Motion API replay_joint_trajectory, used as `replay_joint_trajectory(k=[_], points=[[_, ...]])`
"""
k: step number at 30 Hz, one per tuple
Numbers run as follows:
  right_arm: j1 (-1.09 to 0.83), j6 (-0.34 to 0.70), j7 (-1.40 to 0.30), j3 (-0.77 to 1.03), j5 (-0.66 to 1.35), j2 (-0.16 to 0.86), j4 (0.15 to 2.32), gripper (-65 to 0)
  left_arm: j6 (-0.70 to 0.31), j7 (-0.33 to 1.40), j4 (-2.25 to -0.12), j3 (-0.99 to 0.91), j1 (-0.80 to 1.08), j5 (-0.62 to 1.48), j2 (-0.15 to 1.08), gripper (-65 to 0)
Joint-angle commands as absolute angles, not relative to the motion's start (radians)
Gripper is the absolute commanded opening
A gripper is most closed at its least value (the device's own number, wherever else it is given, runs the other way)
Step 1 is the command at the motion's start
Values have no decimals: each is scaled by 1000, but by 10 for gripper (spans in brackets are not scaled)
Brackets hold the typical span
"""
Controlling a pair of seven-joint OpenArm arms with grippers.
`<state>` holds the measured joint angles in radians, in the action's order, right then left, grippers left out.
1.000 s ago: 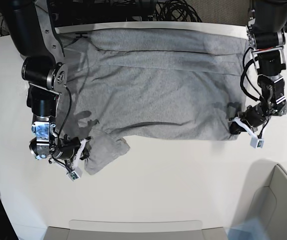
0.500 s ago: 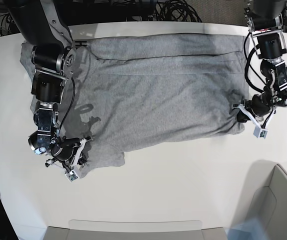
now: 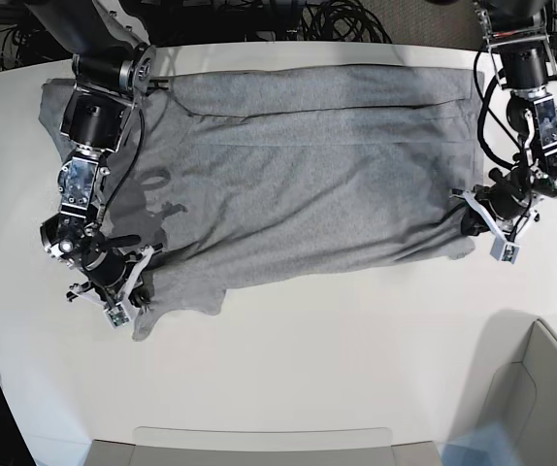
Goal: Fold the T-shirt properly
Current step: 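Lift the hem corners and fold them toward the collar edge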
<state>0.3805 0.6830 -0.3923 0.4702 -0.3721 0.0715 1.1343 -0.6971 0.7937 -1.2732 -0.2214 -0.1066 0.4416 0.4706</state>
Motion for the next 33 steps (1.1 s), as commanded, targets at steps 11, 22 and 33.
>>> replay_joint_trajectory(k=[11, 22, 33], points=[[335, 698, -493, 483, -315, 82, 1337, -650, -698, 779, -1472, -332, 7, 449, 430, -650], [165, 698, -495, 483, -251, 85, 1484, -650, -698, 779, -1607, -332, 150, 449, 427, -650], [56, 698, -529, 512, -189, 88, 1598, -650, -698, 780, -1793, -430, 278, 449, 351, -650]])
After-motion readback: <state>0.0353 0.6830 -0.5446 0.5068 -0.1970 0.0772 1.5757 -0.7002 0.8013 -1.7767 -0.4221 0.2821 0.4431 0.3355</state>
